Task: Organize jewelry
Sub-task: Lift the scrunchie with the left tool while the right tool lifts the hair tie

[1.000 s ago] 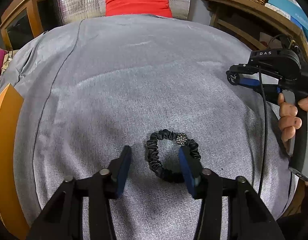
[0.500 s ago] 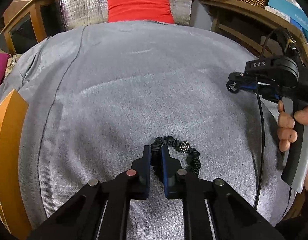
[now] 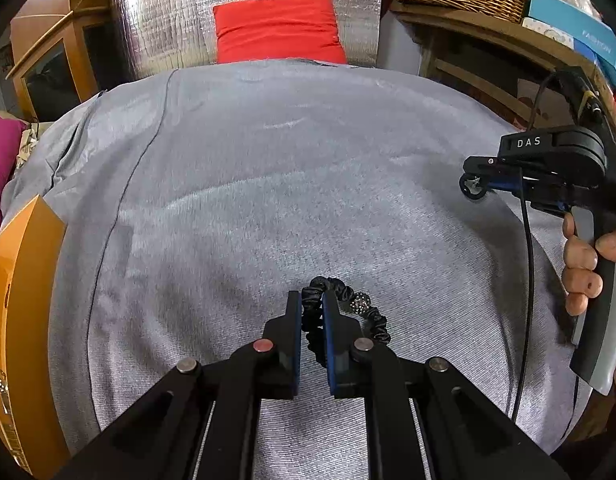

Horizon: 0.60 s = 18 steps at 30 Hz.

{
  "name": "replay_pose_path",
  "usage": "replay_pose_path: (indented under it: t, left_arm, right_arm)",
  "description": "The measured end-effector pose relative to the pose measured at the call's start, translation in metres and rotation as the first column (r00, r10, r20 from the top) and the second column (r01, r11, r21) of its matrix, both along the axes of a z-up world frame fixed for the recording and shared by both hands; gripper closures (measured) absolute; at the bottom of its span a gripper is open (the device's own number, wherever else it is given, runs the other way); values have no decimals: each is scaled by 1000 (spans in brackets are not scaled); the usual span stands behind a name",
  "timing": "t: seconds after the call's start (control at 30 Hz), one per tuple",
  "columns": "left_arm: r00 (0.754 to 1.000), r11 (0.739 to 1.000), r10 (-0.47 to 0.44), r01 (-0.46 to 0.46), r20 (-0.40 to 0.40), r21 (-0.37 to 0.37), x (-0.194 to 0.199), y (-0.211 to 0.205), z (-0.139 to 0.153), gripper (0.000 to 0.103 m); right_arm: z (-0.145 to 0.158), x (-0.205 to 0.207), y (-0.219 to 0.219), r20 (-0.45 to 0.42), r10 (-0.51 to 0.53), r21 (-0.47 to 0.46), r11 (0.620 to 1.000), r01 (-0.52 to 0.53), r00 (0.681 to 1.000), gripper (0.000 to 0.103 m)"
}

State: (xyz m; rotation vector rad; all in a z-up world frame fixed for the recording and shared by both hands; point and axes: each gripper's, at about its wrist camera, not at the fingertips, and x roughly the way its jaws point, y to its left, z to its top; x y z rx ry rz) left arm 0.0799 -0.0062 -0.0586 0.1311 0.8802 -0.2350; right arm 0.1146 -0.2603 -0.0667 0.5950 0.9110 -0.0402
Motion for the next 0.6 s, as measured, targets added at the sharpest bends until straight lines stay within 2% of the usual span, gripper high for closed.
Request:
replay_pose_path:
  t: [0.6]
  left_arm:
    - [1000,1000,2,-2,16,-1,-4,-5,3,93]
  right_arm:
    - [15,-28,0,19,54,43,998,-55,998,84]
